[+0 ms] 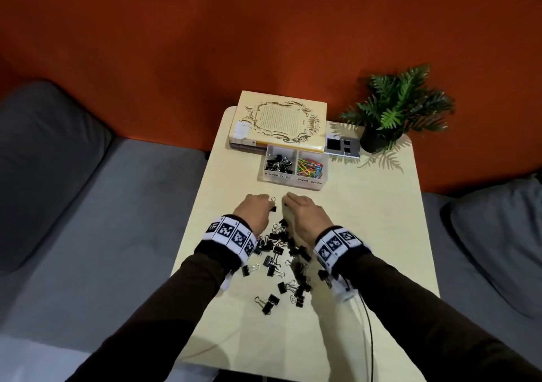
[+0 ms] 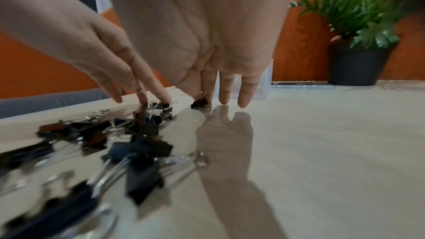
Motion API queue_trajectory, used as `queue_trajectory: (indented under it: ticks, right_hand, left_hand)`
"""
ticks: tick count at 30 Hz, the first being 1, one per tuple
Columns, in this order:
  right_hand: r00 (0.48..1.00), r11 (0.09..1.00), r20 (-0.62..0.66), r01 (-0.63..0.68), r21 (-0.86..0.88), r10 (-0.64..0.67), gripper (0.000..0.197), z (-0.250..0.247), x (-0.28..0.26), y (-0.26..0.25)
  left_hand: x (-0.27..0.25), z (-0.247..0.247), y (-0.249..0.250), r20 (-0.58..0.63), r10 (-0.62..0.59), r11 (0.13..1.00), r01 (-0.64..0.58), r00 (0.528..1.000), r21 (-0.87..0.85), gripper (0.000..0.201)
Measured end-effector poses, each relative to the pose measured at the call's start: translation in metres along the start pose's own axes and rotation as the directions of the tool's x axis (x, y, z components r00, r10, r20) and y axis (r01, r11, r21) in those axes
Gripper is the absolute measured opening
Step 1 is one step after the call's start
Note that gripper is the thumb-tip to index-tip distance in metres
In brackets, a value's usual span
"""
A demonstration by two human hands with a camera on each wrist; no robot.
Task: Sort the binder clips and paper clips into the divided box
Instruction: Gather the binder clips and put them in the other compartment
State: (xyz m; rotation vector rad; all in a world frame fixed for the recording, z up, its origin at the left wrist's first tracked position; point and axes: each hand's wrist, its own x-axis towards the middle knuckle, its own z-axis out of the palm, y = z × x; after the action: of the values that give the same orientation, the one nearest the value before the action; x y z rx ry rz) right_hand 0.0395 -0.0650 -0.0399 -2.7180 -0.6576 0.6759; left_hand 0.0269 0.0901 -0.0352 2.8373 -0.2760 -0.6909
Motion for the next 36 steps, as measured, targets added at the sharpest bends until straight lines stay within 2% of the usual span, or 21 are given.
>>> queue_trajectory:
  ticks: [2, 3, 5, 7, 9, 11, 14, 19, 28, 33, 36]
  right_hand:
    - [0.999, 0.999, -0.031, -0.013, 0.032, 0.014, 0.04, 0.006, -0.012, 0.004]
    - [0.999, 0.998, -0.034, -0.011, 0.063, 0.013, 0.04, 0.011, -0.019, 0.006]
    - [1.0, 0.989, 0.023, 0.0, 0.147, -0.004, 0.061, 0.018, -0.033, 0.007]
    - [0.998, 0.988, 0.055, 0.032, 0.153, -0.041, 0.082, 0.026, -0.038, 0.004]
    - [0.996, 0.989, 0.038, 0.071, 0.134, -0.076, 0.08, 0.03, -0.037, -0.001]
    - [0.997, 0.986, -0.002, 0.072, 0.148, -0.073, 0.063, 0.029, -0.034, -0.005]
    - [0.998, 0.985, -0.063, 0.033, 0.17, -0.023, 0.037, 0.028, -0.033, -0.007]
    - [0.991, 0.973, -0.118, -0.035, 0.23, 0.064, 0.029, 0.027, -0.037, -0.01]
    - [0.964, 0.946, -0.225, -0.067, 0.318, 0.144, 0.016, 0.026, -0.05, -0.005]
    - [0.957, 0.935, -0.254, -0.043, 0.352, 0.14, 0.016, 0.033, -0.06, -0.002]
    - [0.958, 0.919, -0.25, -0.031, 0.393, 0.139, 0.011, 0.033, -0.065, -0.001]
  left_hand:
    - [-0.014, 0.011, -0.003, 0.02, -0.045, 0.998, 0.046, 0.999, -0.039, 0.037]
    - [-0.022, 0.017, -0.004, 0.046, -0.053, 0.996, 0.056, 0.998, -0.068, 0.049]
    - [-0.037, 0.028, -0.002, 0.077, -0.061, 0.988, 0.071, 0.995, -0.138, 0.079]
    - [-0.042, 0.04, 0.002, 0.011, -0.066, 0.982, 0.067, 0.998, -0.178, 0.088]
    - [-0.04, 0.048, 0.007, -0.076, -0.108, 0.962, 0.085, 0.991, -0.258, 0.075]
    - [-0.037, 0.049, 0.011, -0.126, -0.157, 0.934, 0.105, 0.98, -0.341, 0.057]
    - [-0.038, 0.045, 0.018, -0.125, -0.223, 0.879, 0.144, 0.967, -0.455, 0.041]
    - [-0.034, 0.038, 0.027, -0.114, -0.305, 0.842, 0.212, 0.945, -0.495, 0.021]
    - [-0.037, 0.029, 0.018, -0.127, -0.352, 0.793, 0.223, 0.927, -0.567, 0.026]
    - [-0.025, -0.012, 0.017, -0.19, -0.349, 0.762, 0.16, 0.918, -0.628, 0.026]
    - [0.003, -0.048, 0.017, -0.27, -0.367, 0.755, 0.115, 0.89, -0.646, 0.028]
